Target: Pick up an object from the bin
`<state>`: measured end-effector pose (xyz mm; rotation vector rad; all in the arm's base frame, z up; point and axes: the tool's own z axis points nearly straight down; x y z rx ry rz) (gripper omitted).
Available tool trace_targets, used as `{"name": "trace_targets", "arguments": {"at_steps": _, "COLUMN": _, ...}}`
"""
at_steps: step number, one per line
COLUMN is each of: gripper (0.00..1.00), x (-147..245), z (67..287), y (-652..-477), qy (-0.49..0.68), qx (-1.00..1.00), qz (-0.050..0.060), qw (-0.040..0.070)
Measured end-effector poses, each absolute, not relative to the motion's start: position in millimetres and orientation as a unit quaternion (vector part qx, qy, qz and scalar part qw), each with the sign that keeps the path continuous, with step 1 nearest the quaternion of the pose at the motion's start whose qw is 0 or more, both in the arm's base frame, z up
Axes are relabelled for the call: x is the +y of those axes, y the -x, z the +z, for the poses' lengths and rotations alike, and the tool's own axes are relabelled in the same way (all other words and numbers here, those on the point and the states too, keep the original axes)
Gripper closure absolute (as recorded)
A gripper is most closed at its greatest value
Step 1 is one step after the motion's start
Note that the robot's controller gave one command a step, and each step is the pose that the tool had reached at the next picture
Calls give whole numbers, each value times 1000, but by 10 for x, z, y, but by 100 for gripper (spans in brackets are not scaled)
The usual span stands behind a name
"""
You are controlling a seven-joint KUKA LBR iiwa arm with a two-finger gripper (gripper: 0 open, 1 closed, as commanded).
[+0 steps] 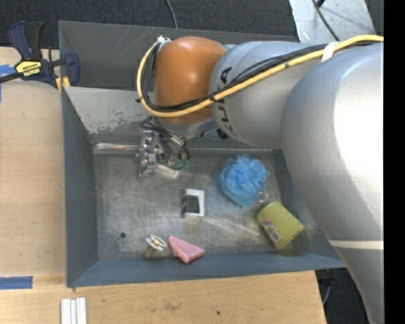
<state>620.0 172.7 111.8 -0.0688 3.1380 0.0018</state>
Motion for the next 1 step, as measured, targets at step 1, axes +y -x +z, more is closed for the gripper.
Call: {"name": "trace_targets", "arguments": {"at_steps": 1, "gripper": 100, "x": 1702, "z": 1519, "y": -6143, "qy": 17, "qx": 1000, "qz": 0, "qw": -1}}
